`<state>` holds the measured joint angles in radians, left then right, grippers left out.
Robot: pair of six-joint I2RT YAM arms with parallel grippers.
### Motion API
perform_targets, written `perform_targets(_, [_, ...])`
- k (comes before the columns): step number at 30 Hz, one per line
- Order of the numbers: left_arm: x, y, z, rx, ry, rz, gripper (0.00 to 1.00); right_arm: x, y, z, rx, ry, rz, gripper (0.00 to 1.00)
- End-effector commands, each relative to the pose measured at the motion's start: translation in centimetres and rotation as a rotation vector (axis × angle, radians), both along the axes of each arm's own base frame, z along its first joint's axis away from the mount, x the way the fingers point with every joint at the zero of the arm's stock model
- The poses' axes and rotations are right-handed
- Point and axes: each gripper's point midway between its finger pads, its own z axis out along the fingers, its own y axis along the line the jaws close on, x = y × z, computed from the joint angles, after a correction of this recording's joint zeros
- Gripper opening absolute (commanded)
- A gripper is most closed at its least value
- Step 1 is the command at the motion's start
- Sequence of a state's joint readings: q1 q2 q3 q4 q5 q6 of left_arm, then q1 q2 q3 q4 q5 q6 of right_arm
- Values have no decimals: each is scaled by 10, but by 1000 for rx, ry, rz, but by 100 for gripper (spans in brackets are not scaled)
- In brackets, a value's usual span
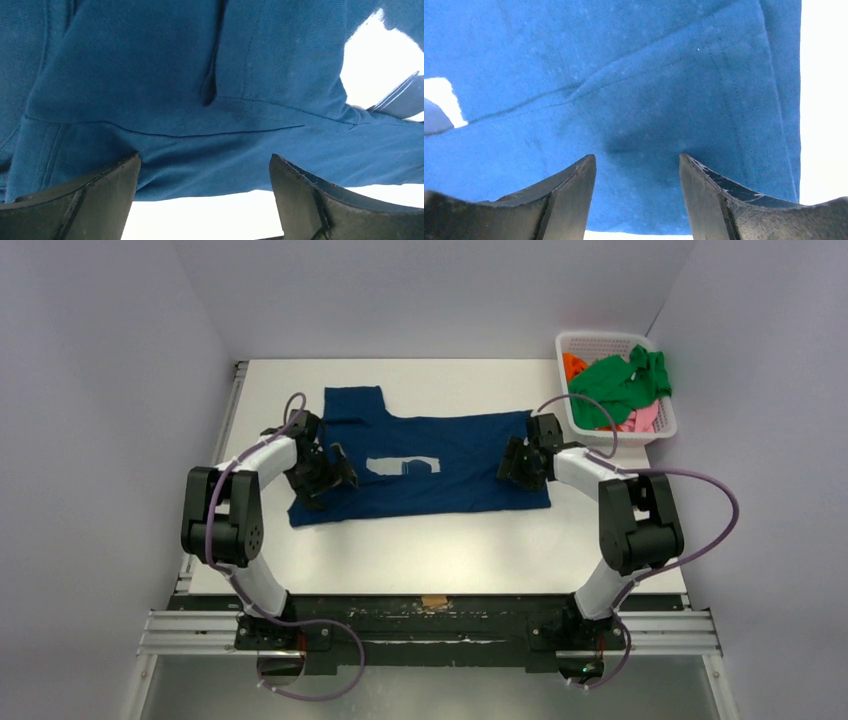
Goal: Fold and stack the t-shirts
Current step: Fold the flattened tshirt in 1/3 of the way
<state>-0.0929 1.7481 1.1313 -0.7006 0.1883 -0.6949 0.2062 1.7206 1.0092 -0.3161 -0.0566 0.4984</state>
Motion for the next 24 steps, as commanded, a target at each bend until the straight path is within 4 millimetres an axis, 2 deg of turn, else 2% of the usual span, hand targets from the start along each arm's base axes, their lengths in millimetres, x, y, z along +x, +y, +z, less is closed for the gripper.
perform_targets(1, [-19, -3, 7, -28, -43, 11, 100, -51, -8, -29, 6, 114, -24, 62])
perform_targets(5, [-57, -4, 0, -49, 23, 9, 100, -93, -16, -33, -2, 176, -51, 62])
perform_targets(7, [-82, -3, -11, -48, 80, 17, 100, -110, -19, -31, 6, 190, -60, 62])
perform_targets(11, [-114, 2, -15, -16, 101, 35, 100, -134, -24, -28, 0, 217, -69, 62])
perform_targets(13, [-122, 4, -11, 6, 87, 38, 100, -141, -23, -27, 12, 222, -66, 62])
perform_targets(16, [-122, 8, -1, 33, 42, 44, 100, -146, -26, -26, 0, 221, -62, 62])
perform_targets(18, [-113, 11, 7, 53, -3, 54, 100, -144, -26, -22, -3, 204, -62, 62])
perform_targets(21, [-90, 29, 24, 151, -64, 121, 100, -137, -31, -16, -28, 180, -77, 62])
perform_targets(24, [-59, 52, 36, 235, -130, 225, 99, -129, -31, -9, -35, 162, -76, 62])
